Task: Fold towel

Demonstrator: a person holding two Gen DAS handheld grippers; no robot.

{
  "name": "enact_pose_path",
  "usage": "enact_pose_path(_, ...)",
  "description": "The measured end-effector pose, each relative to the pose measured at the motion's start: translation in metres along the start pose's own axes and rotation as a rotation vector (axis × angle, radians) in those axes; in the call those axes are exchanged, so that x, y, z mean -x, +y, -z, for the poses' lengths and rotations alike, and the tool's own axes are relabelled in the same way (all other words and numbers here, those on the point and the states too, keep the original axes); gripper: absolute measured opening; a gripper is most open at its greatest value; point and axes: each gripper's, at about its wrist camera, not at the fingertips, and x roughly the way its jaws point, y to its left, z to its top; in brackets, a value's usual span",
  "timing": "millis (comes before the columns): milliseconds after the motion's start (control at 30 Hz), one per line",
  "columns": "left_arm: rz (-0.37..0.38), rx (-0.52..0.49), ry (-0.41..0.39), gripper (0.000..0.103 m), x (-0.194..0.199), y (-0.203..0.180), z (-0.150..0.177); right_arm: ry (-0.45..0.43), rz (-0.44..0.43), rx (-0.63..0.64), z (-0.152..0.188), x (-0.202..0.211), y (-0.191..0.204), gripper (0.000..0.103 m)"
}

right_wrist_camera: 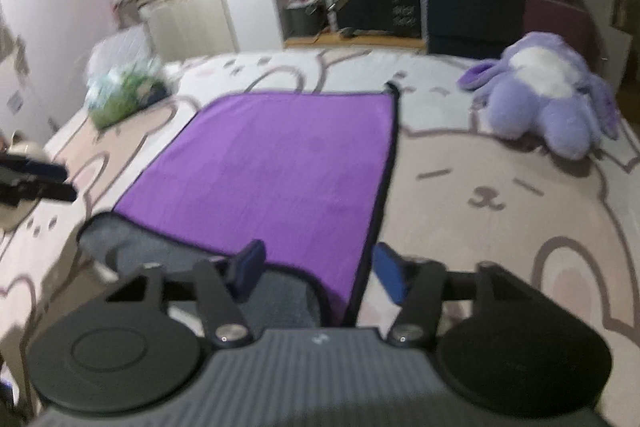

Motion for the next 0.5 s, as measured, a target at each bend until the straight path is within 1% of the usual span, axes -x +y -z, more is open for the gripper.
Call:
enact_pose_path(100,0.008,0.018,0.025,0.06,-0.006,0.005,0.003,0.048,-0.016,0.029,0.004,-0.009,0.005,0.049)
enact_pose_path(167,0.015,0.035,0.035,0.057,-0.009,0.009,0.005,0.071,-0.017,0.045,0.006,-0.014,0.007,0.046)
enact_pose_path(333,0.04,0.071,0.058,0.052,-0.015,0.019,0.008,0.112,-0.015,0.053,0.01,-0.025,0.007,0.043)
enact_pose_path(367,0.045,0.079,0.061,0.051,-0.016,0.021,0.008,0.118,-0.015,0.052,0.01,-0.027,0.007,0.042)
enact_pose_path(400,0.048,0.087,0.065,0.051,-0.017,0.022,0.009,0.124,-0.017,0.052,0.011,-0.029,0.007,0.037)
enact_pose_path(467,0.053,0.099,0.071,0.05,-0.019,0.023,0.009,0.137,-0.025,0.046,0.011,-0.03,0.007,0.033)
enact_pose_path(500,0.056,0.104,0.072,0.05,-0.02,0.024,0.009,0.143,-0.027,0.045,0.011,-0.031,0.006,0.033)
